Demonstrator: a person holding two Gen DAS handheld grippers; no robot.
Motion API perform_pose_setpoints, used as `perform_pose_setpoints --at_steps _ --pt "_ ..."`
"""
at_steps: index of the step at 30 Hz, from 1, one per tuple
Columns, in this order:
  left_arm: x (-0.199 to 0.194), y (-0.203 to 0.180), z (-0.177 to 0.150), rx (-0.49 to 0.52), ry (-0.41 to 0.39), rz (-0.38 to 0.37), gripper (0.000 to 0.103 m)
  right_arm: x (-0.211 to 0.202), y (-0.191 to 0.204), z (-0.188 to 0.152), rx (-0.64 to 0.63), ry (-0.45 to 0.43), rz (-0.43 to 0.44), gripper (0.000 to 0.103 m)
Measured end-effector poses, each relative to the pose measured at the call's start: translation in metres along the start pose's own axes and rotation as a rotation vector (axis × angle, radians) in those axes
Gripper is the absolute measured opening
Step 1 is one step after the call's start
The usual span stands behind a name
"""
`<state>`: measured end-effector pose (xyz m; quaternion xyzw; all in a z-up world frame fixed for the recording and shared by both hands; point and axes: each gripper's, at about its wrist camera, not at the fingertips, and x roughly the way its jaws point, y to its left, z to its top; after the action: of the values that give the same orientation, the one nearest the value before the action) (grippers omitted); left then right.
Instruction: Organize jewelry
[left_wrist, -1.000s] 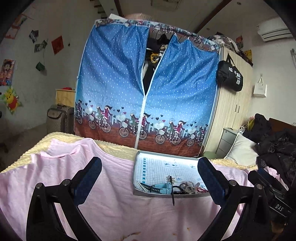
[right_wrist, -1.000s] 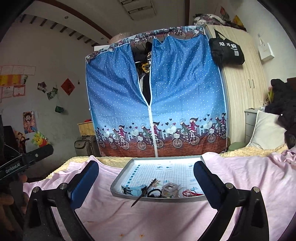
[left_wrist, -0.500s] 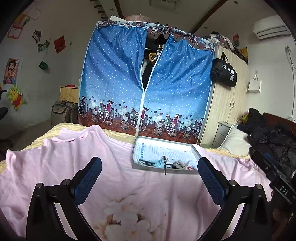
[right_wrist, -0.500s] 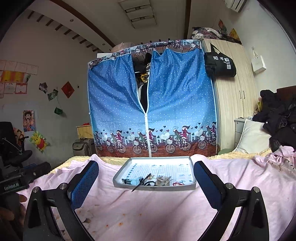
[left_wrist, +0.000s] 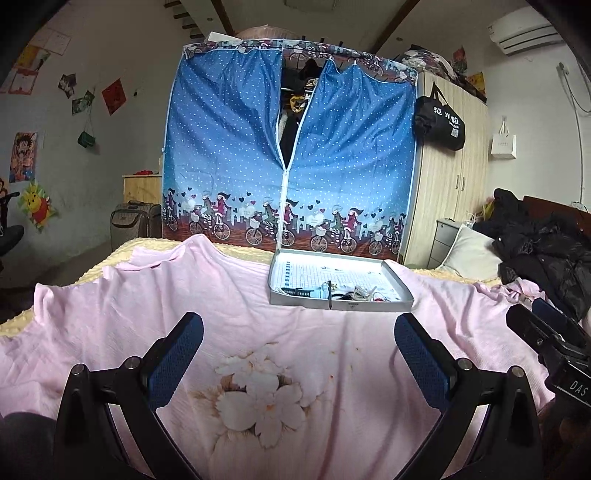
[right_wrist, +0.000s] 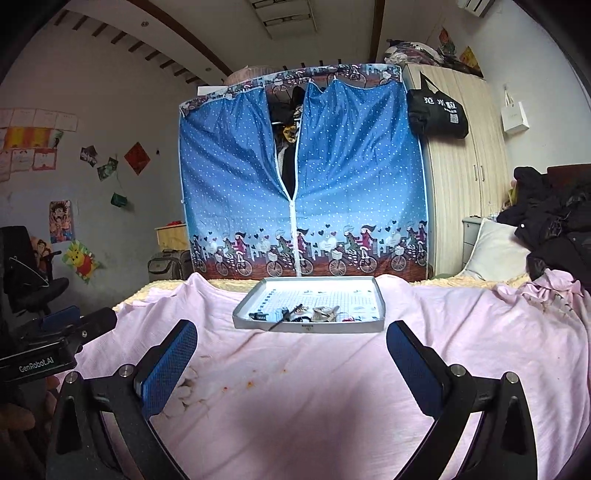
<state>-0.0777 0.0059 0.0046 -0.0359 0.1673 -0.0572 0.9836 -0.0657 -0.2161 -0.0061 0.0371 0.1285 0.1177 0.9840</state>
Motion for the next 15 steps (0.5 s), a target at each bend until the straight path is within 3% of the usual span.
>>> perform_pose_setpoints --at_steps 15 --pt "0.006 0.0012 -0.0081 0.009 0.027 0.016 0.102 0.0047 -0.0064 -0.0085 0.019 0.023 -0.011 0.103"
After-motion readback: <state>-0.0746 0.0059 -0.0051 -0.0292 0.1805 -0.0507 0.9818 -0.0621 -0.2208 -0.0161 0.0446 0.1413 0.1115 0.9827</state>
